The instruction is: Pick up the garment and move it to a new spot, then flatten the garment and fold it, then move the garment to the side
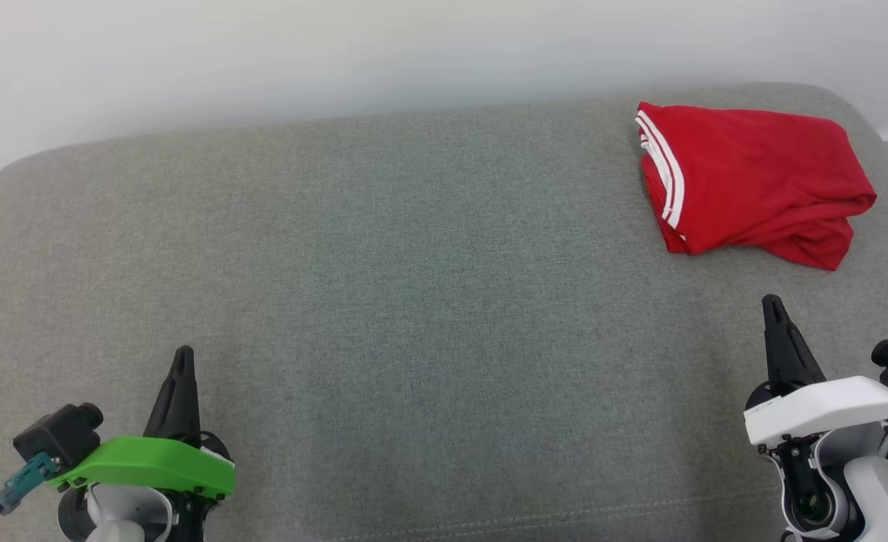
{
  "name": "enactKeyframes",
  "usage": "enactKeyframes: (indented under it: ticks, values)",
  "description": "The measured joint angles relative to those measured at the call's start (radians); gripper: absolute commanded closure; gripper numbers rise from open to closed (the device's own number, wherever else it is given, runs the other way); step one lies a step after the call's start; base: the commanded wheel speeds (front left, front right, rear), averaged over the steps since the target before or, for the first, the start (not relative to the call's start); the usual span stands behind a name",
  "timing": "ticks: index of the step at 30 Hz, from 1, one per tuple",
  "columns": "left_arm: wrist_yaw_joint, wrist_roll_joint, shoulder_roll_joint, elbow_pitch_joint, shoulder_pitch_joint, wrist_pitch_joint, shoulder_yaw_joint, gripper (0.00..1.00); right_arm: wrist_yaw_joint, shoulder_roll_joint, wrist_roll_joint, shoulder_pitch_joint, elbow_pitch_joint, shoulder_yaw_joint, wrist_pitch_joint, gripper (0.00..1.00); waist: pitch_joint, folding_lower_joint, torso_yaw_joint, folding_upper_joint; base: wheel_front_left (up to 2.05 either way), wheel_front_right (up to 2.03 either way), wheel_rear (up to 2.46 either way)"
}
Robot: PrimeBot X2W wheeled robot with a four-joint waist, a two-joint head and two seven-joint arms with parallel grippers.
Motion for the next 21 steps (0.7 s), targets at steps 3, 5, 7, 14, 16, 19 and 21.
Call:
enactKeyframes:
  ticks: [3, 5, 7, 14, 16, 19, 21]
  values:
    - [0.0, -0.024, 0.0, 0.001, 0.0, 0.012, 0.008, 1.0, 0.008, 0.002, 0.034, -0.001, 0.003, -0.01, 0.011, 1.0, -0.001, 0.0, 0.001, 0.0, 0.0, 0.0, 0.0]
    - [-0.001, -0.057, -0.001, 0.002, 0.0, 0.017, 0.012, 1.0, 0.008, 0.006, 0.061, -0.001, 0.006, -0.017, 0.017, 1.0, -0.002, 0.0, 0.002, 0.0, 0.0, 0.0, 0.0]
    - [-0.001, -0.076, -0.001, 0.004, 0.0, 0.025, 0.015, 1.0, 0.017, 0.008, 0.084, -0.002, 0.01, -0.025, 0.024, 1.0, -0.002, 0.0, 0.003, 0.0, 0.0, 0.0, 0.0]
    - [-0.001, -0.15, -0.002, 0.01, -0.001, 0.052, 0.032, 1.0, 0.029, 0.016, 0.171, -0.003, 0.02, -0.047, 0.049, 1.0, -0.005, 0.0, 0.006, 0.0, 0.0, 0.0, 0.0]
    - [-0.003, -0.184, -0.002, 0.012, -0.001, 0.058, 0.038, 1.0, 0.035, 0.018, 0.196, -0.003, 0.023, -0.054, 0.054, 1.0, -0.006, 0.0, 0.007, 0.0, 0.0, 0.0, 0.0]
    - [-0.009, -0.209, -0.004, 0.016, -0.001, 0.07, 0.043, 1.0, 0.04, 0.024, 0.234, -0.003, 0.027, -0.065, 0.064, 1.0, -0.007, 0.0, 0.008, 0.0, 0.0, 0.0, 0.0]
    - [-0.009, -0.253, -0.004, 0.019, -0.002, 0.079, 0.048, 1.0, 0.044, 0.032, 0.269, -0.004, 0.032, -0.073, 0.075, 1.0, -0.008, 0.0, 0.01, 0.0, 0.0, 0.0, 0.0]
